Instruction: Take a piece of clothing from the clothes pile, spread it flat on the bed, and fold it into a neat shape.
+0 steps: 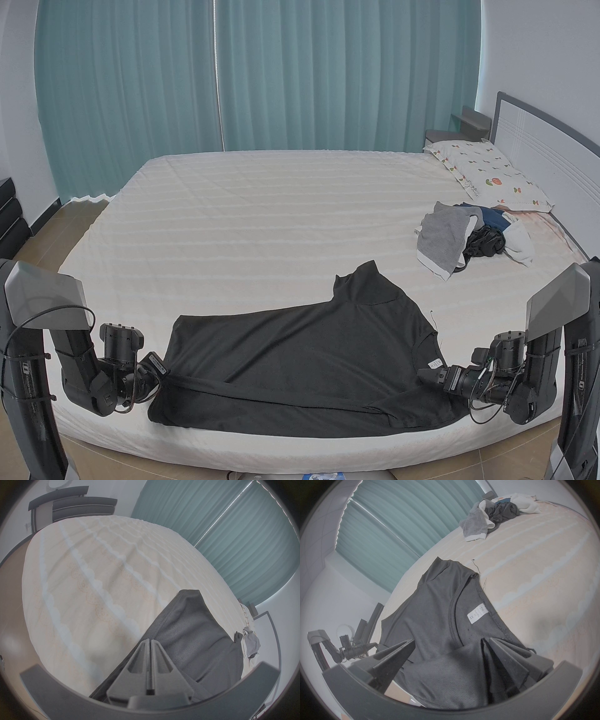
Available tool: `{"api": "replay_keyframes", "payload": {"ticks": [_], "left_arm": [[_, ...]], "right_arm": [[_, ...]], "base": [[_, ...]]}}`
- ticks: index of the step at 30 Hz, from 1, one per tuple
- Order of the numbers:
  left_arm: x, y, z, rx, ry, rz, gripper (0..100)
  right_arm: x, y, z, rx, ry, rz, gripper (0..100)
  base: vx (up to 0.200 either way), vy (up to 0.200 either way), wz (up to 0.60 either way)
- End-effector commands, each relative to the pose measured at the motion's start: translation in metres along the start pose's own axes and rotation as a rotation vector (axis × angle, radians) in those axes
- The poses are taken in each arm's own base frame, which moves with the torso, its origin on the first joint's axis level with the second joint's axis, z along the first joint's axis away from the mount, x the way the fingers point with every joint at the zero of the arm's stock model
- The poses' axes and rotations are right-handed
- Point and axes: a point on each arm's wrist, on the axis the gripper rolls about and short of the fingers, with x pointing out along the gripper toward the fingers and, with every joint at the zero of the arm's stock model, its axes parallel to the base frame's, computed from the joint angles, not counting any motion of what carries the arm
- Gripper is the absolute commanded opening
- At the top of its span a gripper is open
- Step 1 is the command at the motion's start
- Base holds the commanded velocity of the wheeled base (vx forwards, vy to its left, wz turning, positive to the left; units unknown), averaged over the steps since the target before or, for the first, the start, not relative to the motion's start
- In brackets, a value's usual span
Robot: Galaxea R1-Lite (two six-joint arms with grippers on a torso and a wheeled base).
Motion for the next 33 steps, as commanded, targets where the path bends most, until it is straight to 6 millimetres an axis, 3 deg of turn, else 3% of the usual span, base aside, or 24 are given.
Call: {"api": "replay_keyframes", "payload": {"ticks": [1, 5, 6, 15, 25, 33], "left_arm": [[0.0, 0.0, -0.001, 0.002, 0.003, 0.003, 0], [0.0, 0.001, -0.001, 0.001, 0.004, 0.004, 0], [0.001, 0.0, -0.001, 0.002, 0.004, 0.002, 0], [0.001, 0.0, -0.001, 0.003, 0.003, 0.003, 0], [0.003, 0.001, -0.002, 0.004, 0.006, 0.006, 0], [0.001, 0.0, 0.001, -0.014, -0.003, -0.002, 0]], "right_arm": [[0.003, -0.005, -0.005, -0.013, 0.023, -0.005, 100], [0.002, -0.006, -0.008, -0.046, 0.042, 0.007, 100], [0.002, -0.006, -0.008, -0.051, 0.043, 0.006, 0], [0.001, -0.009, -0.004, -0.033, 0.032, 0.012, 0], [-0.007, -0.014, 0.014, 0.023, -0.025, 0.05, 0], [-0.002, -0.012, 0.025, 0.053, -0.067, 0.072, 0]], "base": [[0.0, 0.0, 0.0], [0.0, 0.0, 0.0], [0.0, 0.0, 0.0], [0.0, 0.0, 0.0], [0.0, 0.0, 0.0], [0.0, 0.0, 0.0]]}}
